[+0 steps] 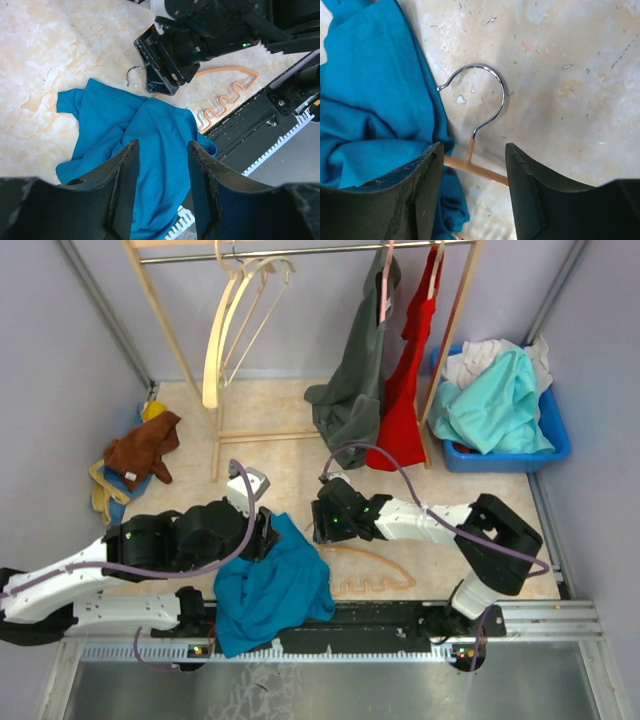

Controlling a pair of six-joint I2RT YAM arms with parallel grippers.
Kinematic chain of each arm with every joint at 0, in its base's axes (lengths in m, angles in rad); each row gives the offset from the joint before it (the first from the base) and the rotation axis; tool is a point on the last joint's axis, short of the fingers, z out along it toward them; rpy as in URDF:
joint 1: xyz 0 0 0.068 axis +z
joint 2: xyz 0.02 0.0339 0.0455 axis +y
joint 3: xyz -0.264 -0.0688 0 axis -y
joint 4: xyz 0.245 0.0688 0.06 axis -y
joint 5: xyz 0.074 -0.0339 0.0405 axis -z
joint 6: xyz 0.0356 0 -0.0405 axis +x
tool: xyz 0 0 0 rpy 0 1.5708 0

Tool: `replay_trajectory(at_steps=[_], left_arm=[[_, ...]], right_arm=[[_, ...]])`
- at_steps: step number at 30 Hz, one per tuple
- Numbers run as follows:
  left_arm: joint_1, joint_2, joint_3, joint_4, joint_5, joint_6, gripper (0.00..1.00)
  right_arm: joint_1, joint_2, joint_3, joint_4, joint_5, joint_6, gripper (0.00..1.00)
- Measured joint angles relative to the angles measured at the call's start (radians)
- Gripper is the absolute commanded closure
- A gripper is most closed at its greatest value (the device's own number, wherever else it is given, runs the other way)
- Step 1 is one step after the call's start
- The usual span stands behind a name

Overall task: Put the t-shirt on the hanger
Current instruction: Pick up the hanger at the center of the board.

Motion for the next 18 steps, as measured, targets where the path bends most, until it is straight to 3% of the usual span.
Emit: replay_trajectory(at_steps=[7, 12, 14, 15, 18], left_arm=[[0.000, -0.048, -0.013, 0.002, 0.002, 0.001, 0.56], [0.000, -0.068, -0.019, 0.003, 0.010, 0.005, 0.59], [0.000, -0.068, -0.019, 0.007, 0.015, 0.008, 0.60], [0.000, -0.067, -0.020, 0.010, 0.017, 0.011, 0.60], [0.000, -0.064, -0.020, 0.015, 0.021, 0.016, 0.60]], right_arm=[[0.064, 0.082, 0.062, -0.014, 0.059, 0.019, 0.52], [0.114, 0.111, 0.079, -0.028, 0.099, 0.048, 0.79], [0.118, 0.121, 0.079, -0.030, 0.109, 0.060, 0.96], [0.118, 0.124, 0.079, -0.034, 0.117, 0.066, 1.00], [0.118, 0.124, 0.079, -0.043, 0.137, 0.087, 1.00]])
